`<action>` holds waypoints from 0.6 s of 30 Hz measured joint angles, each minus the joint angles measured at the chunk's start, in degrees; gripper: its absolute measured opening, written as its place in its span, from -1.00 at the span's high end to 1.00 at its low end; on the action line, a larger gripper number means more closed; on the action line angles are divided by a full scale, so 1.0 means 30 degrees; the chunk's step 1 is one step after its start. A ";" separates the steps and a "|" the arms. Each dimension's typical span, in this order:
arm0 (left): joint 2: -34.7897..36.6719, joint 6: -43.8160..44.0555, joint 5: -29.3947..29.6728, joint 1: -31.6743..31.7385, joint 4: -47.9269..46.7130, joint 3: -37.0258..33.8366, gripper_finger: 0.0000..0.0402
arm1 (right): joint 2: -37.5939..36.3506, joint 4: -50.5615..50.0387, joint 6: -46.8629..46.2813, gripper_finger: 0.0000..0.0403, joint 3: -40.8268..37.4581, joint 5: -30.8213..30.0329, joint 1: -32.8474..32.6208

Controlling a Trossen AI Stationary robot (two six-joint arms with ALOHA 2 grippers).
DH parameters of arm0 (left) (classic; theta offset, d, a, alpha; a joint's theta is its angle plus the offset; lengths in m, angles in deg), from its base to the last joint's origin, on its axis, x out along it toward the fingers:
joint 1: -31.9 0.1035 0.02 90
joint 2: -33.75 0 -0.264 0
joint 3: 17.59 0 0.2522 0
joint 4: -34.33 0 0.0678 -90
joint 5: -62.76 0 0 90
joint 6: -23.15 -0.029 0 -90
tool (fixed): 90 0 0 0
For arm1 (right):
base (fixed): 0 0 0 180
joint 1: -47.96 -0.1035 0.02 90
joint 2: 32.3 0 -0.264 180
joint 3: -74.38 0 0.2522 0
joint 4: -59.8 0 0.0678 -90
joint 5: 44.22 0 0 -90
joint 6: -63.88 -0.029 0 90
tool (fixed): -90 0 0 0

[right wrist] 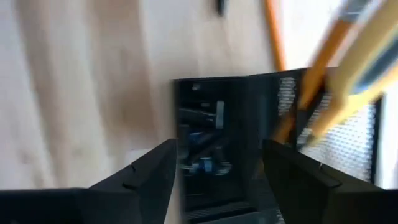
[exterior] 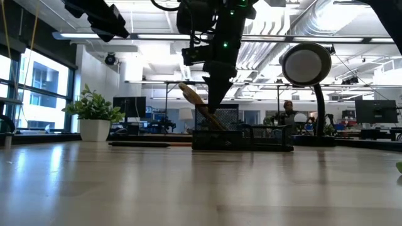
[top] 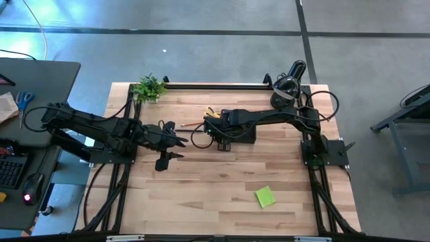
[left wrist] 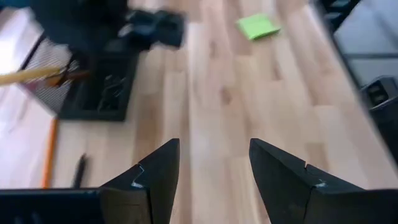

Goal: Pick and place office supplies into organizer
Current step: Put the black binder clip into the desk organizer, then put the black pen into the desk organizer

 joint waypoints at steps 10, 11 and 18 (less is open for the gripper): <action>0.0000 -0.0342 0.3036 0.0011 -0.1654 0.0000 0.08 | 0.0000 0.0007 -0.1763 -0.04 0.0000 0.1300 -0.2267; 0.0000 -0.0572 0.3043 0.0007 -0.1665 0.0000 0.08 | 0.0000 0.0007 -0.1994 -0.03 0.0000 0.1115 -0.2544; -0.0007 -0.1073 0.3298 0.0597 -0.1399 -0.0420 0.08 | -0.0007 0.0903 -0.3398 0.07 0.0000 0.0661 -0.4195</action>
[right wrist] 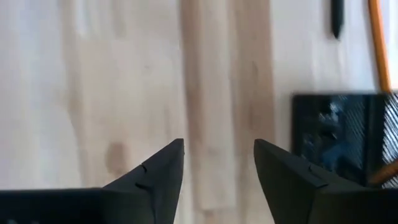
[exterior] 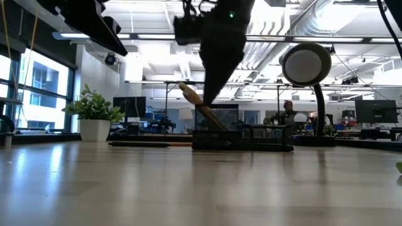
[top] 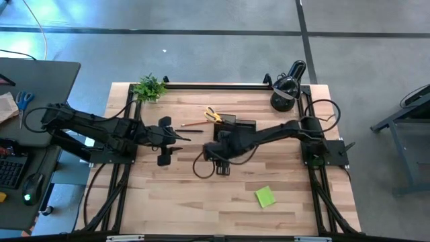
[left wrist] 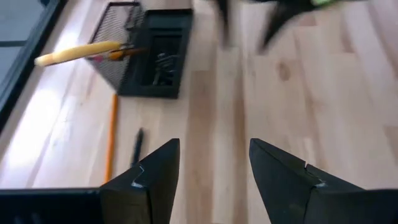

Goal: Pick and place office supplies into organizer
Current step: Put the black pen into the desk organizer

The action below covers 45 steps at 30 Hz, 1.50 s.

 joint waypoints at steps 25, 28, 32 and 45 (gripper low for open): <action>-0.0022 -0.2626 -0.4777 0.7629 0.1105 -0.1861 0.08 | -0.1011 0.3950 -0.0207 0.44 -0.0015 -0.2672 -0.2517; -0.0022 -0.2632 -0.5287 0.7839 0.1324 -0.1861 0.08 | -0.1799 0.2929 -0.0072 0.52 -0.0185 -0.4224 -0.2651; -0.0022 -0.2632 -0.5345 0.7796 0.1261 -0.1861 0.08 | -0.4288 0.4282 -0.0089 0.66 -0.2915 -0.4975 -0.2398; -0.0021 -0.3622 -0.5354 0.7796 0.1443 -0.1883 0.08 | -1.3237 2.4773 0.2113 0.89 -1.7739 -0.2472 -0.0311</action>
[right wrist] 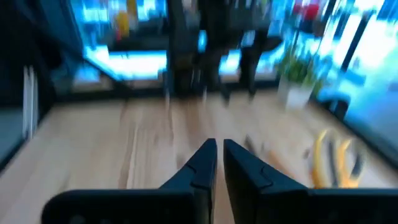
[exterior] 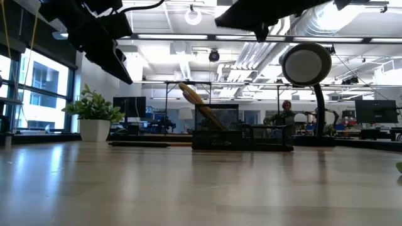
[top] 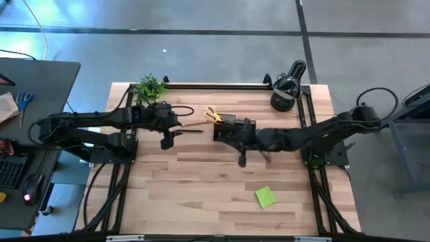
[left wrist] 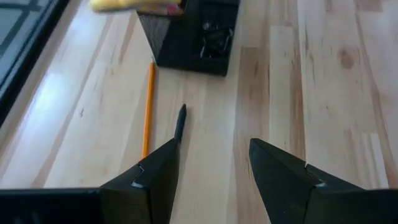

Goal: Pick and place office supplies into organizer
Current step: Put the black pen into the desk organizer

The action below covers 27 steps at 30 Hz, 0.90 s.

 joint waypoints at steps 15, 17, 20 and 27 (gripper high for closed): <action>-0.0460 -0.0204 -0.0736 0.0015 0.4763 -0.1865 0.08 | -0.0670 0.4746 0.2353 0.76 -0.0490 0.0125 0.0896; -0.0460 -0.0264 -0.0715 0.0015 0.4877 -0.1865 0.08 | -0.0664 0.4998 0.2598 0.76 -0.0490 0.0068 0.0896; -0.0460 -0.0341 -0.0704 0.0174 0.4944 -0.1865 0.08 | -0.0671 0.4325 0.2041 0.77 -0.0490 0.0109 0.0864; -0.0467 -0.0373 -0.2462 0.2744 0.7824 -0.3652 0.08 | -0.0664 0.2356 0.1467 0.81 -0.0490 0.0448 0.0267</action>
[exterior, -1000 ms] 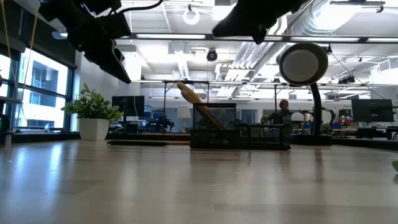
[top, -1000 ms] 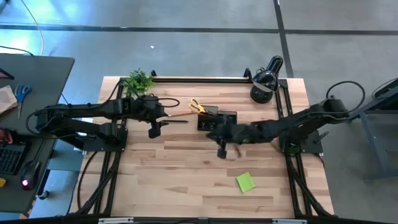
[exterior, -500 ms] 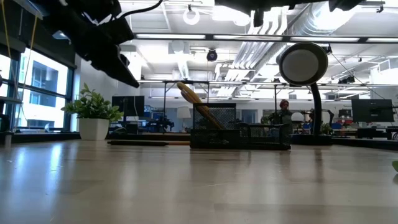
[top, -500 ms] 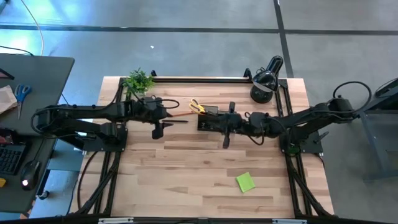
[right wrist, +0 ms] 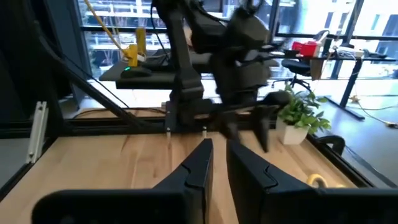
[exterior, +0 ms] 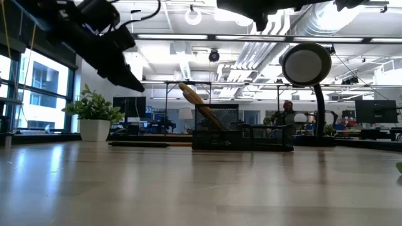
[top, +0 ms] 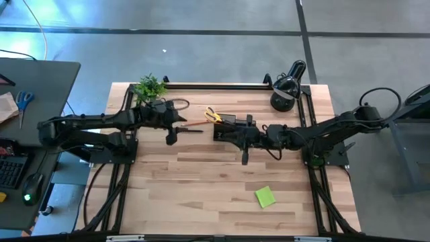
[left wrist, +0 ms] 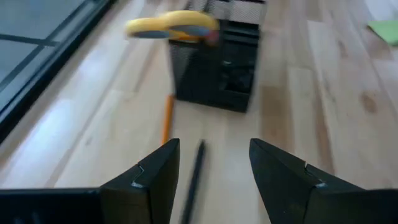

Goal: Pick and place office supplies into organizer
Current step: Put the black pen into the desk organizer

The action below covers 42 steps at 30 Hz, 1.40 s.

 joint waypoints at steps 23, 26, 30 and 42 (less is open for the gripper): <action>0.0000 0.1133 -0.2974 0.2625 0.8767 -0.6008 0.08 | 0.0000 0.0616 0.1584 0.80 0.0000 -0.0019 -0.0034; -0.0041 0.1115 -0.1412 0.2625 0.7836 -0.6008 0.08 | 0.0000 0.0717 0.2035 0.79 0.0000 -0.0023 0.0017; -0.0552 0.1510 0.0611 0.2625 0.7224 -0.6015 0.08 | 0.0006 0.0717 0.2173 0.80 0.0000 0.0018 0.0315; -0.3480 0.0580 -0.0008 0.2625 0.7994 -0.6015 0.08 | 0.0007 0.0708 0.2124 0.79 0.0000 0.0837 0.0979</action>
